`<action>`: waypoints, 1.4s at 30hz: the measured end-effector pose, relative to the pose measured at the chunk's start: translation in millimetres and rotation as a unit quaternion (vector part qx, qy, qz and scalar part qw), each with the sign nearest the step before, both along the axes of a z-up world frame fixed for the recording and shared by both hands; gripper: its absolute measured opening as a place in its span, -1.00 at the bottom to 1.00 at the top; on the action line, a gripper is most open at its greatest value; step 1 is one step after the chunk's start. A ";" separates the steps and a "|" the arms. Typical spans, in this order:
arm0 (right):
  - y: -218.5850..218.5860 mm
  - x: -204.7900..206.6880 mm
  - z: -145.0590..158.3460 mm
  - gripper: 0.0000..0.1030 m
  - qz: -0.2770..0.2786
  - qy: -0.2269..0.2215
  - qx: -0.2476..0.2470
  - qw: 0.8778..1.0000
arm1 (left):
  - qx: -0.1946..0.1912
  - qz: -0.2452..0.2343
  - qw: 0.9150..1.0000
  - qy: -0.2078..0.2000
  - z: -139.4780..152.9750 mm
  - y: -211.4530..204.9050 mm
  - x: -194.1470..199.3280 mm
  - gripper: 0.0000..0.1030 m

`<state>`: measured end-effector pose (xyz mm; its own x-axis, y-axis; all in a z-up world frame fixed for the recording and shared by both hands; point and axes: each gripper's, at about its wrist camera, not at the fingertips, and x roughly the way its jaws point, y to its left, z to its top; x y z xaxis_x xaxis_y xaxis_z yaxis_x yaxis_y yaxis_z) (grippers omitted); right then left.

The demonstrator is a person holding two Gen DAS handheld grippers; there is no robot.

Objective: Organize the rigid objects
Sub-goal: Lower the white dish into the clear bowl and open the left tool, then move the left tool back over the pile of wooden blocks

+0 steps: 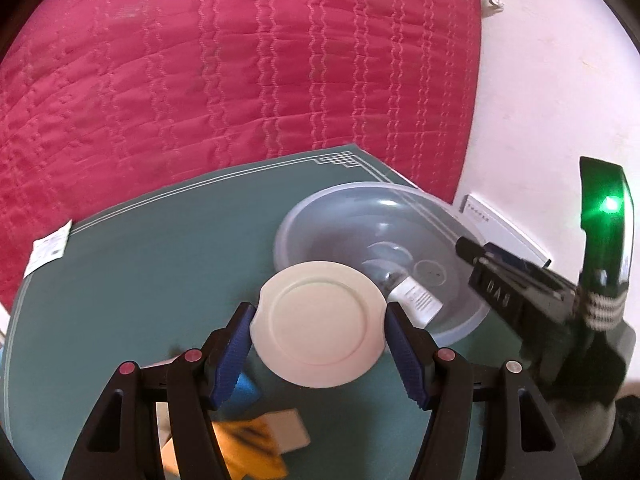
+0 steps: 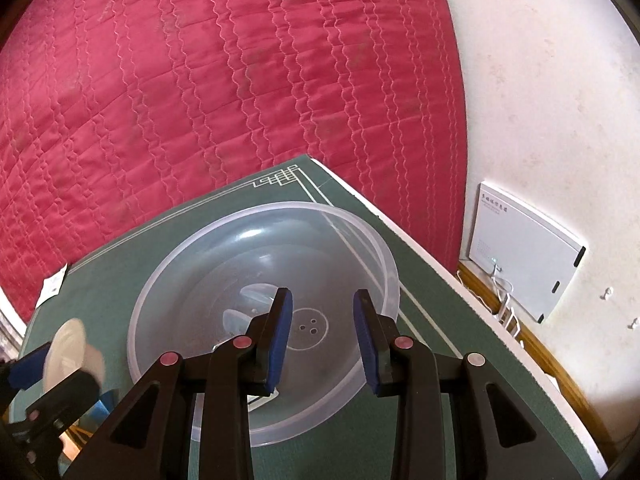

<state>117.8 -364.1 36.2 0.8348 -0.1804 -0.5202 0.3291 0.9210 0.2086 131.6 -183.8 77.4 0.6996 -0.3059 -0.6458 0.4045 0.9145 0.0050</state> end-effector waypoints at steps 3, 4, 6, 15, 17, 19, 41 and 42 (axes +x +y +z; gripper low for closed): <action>-1.1 -0.9 0.3 -0.36 -0.005 -0.004 0.001 1.000 | 0.000 -0.009 1.000 0.001 -2.1 -10.3 9.8 0.33; -2.1 -1.6 0.6 -0.36 -0.007 -0.006 0.002 1.000 | 0.000 -0.012 1.000 0.001 -3.6 -13.8 13.2 0.33; -4.4 -3.1 0.9 -0.35 -0.013 -0.009 0.006 1.000 | -0.001 -0.015 1.000 0.005 -6.1 -19.0 19.0 0.33; -6.7 -4.7 3.4 -0.35 -0.020 -0.014 0.007 1.000 | -0.004 -0.019 1.000 0.018 -16.8 -33.1 35.3 0.46; -7.2 -5.4 3.4 -0.35 -0.022 -0.015 0.007 1.000 | -0.009 -0.008 1.000 0.016 -17.2 -30.1 37.3 0.65; -8.7 -5.7 3.3 -0.35 -0.025 -0.016 0.008 1.000 | -0.013 0.000 1.000 0.015 -16.2 -25.1 38.8 0.68; 2.0 -9.7 8.7 -0.35 -0.009 -0.031 -0.021 0.999 | -0.004 0.074 0.997 -0.027 5.6 40.2 2.6 0.68; 3.0 -10.3 9.2 -0.35 -0.007 -0.032 -0.022 0.999 | -0.002 0.079 0.996 -0.031 7.0 44.4 -0.8 0.68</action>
<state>107.5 -361.2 45.4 0.8635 -0.2148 -0.4563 0.3298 0.9250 0.1888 130.8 -139.4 84.4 0.7776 -0.1901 -0.5993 0.2538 0.9670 0.0225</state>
